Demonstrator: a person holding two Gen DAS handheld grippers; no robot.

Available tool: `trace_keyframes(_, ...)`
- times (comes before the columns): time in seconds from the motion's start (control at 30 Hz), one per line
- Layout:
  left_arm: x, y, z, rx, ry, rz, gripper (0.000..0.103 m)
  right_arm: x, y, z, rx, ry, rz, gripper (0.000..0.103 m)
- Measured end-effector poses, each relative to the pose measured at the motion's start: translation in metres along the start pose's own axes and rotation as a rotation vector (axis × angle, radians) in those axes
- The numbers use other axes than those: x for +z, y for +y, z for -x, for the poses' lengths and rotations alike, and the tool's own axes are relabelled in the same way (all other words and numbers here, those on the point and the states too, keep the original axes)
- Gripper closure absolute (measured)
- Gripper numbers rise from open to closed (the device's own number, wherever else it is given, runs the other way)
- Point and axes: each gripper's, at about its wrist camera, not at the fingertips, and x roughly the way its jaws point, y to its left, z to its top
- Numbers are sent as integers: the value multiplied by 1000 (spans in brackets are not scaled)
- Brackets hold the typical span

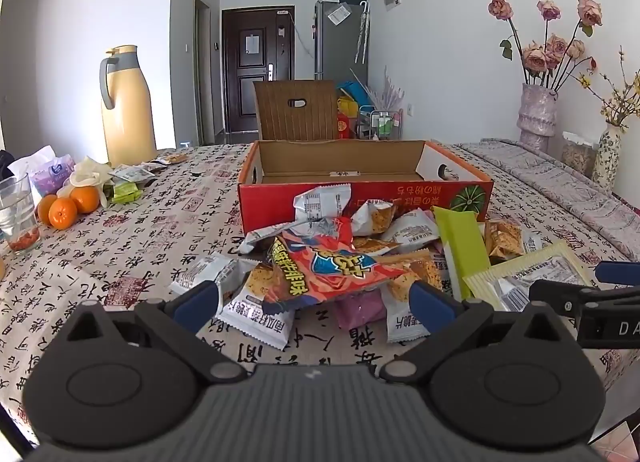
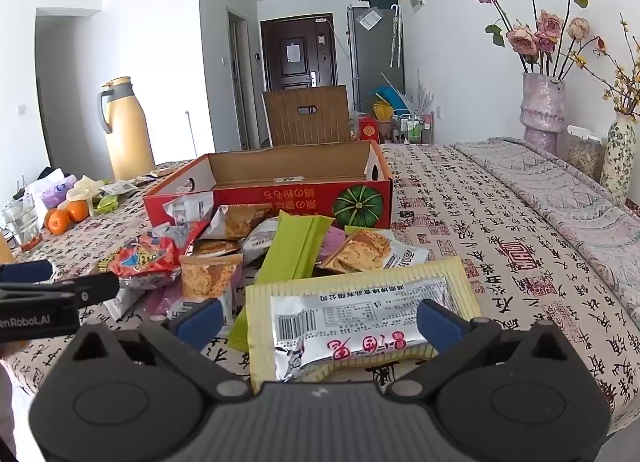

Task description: Organize snacks

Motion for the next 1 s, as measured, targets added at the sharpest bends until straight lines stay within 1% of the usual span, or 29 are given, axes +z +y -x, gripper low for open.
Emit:
trace_keyframes(0.03,1,2,-4,-4,16,1,0,0,0,0,0,4,-2,0)
trace_keyframes(0.1,-1,0,-5,-1,18,-4,0,0,0,-1,-1,3,1,0)
trace_keyframes(0.33,-3,0,0,1,8,-4,0,-1,-1,-3,-1,7,0,0)
trace_keyframes(0.5,-2,-2,-5,-2,15,-5,0,-1,-1,-4,-1,9,0,0)
trace_keyframes(1.0,-3,-2,-5,-1,9,-4,0,-2,-1,-5,-1,10,1,0)
